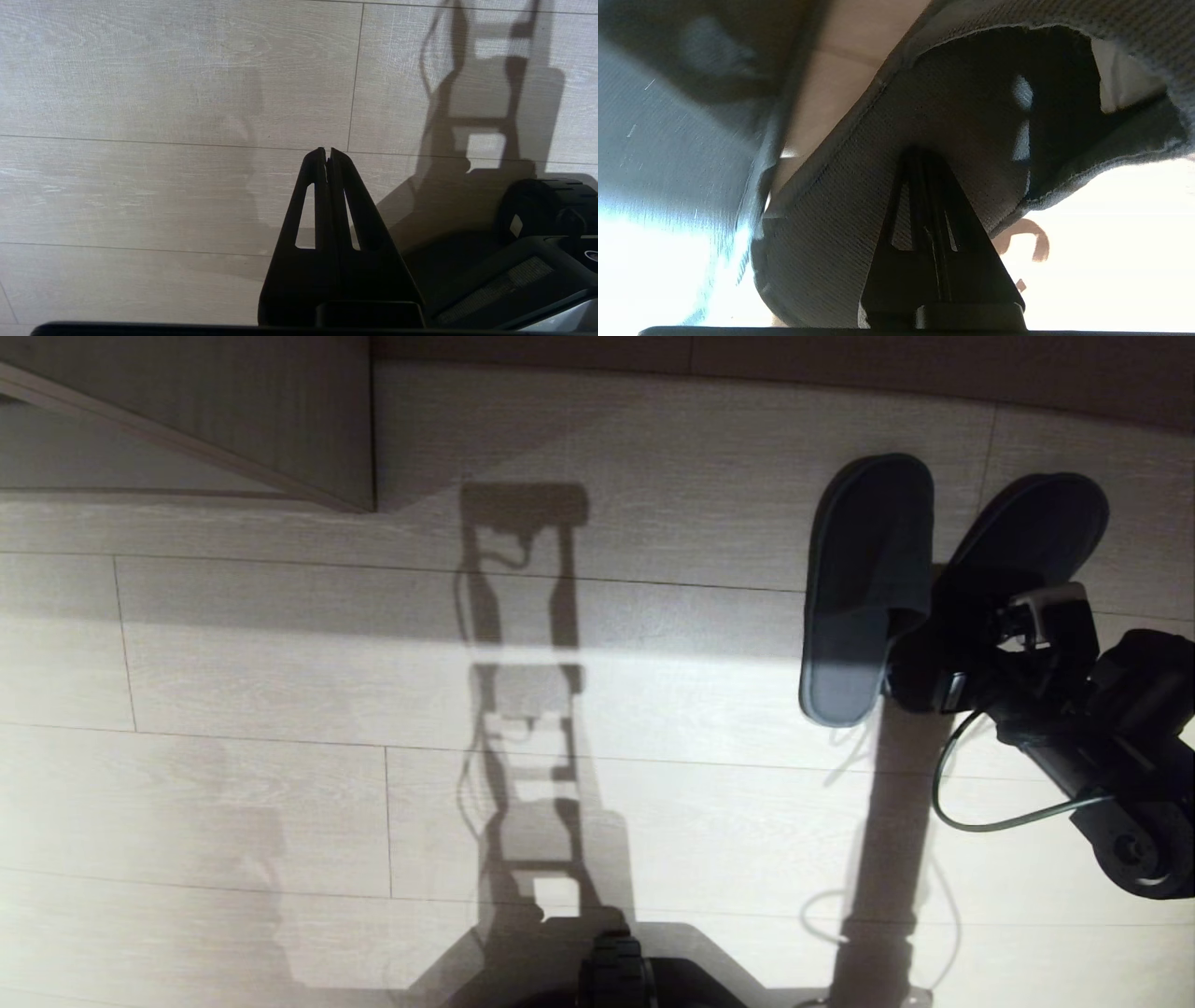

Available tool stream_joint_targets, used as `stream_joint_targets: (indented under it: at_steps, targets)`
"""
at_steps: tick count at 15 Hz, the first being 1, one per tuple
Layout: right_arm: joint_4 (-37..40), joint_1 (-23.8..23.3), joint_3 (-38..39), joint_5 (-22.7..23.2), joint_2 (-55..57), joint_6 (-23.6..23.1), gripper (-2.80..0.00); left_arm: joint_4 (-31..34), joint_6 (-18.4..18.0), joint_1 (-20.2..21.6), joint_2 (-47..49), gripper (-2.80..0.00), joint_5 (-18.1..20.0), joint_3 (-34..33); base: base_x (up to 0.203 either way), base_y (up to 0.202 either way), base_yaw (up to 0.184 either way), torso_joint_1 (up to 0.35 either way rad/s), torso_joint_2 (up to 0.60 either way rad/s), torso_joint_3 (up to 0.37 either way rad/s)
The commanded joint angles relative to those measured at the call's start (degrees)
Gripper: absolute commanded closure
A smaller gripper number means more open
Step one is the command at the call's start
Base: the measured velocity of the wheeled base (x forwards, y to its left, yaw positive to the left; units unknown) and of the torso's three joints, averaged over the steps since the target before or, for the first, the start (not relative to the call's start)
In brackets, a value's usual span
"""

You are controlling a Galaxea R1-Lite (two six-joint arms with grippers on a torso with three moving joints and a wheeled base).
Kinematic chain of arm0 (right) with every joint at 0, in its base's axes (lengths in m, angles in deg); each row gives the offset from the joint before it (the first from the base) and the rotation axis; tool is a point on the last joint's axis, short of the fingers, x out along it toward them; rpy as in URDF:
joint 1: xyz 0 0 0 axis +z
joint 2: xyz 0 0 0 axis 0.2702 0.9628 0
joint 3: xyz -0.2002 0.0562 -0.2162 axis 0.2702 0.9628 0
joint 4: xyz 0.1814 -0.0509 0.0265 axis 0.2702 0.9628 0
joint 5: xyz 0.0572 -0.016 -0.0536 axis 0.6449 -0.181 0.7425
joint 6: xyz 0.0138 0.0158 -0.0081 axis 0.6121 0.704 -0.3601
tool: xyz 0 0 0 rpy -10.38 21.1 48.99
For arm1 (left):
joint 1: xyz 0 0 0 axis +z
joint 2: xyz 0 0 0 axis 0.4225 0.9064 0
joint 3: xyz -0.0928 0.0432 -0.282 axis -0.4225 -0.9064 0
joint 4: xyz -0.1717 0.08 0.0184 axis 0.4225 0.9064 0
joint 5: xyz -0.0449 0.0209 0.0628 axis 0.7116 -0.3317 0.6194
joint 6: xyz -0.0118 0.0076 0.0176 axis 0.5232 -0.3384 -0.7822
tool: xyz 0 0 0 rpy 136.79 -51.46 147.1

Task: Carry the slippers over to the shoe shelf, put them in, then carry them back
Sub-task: Place the slippers on the floor

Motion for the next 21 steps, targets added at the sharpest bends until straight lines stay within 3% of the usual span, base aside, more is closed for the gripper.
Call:
stream_joint_targets:
  at_steps: [1,12,21]
  targets:
    - [-0.44,-0.01,0.98,0.75,-0.69,-0.10,0.00,-0.01,0.02,0.08,-0.06,0.00,0.01,0.00,0.000,0.000,0.000,0.000,0.00,0.000]
    - [1.17,-0.30,2.91,0.97,-8.45,-0.29,0.00,-0.01,0.02,0.09,-0.06,0.00,0.01,0.00,0.000,0.000,0.000,0.000,0.00,0.000]
    - [3.28,-8.80,4.28,-0.03,-10.29,-0.35,0.00,-0.01,-0.06,0.00,-0.06,0.00,0.01,0.00,0.000,0.000,0.000,0.000,0.00,0.000]
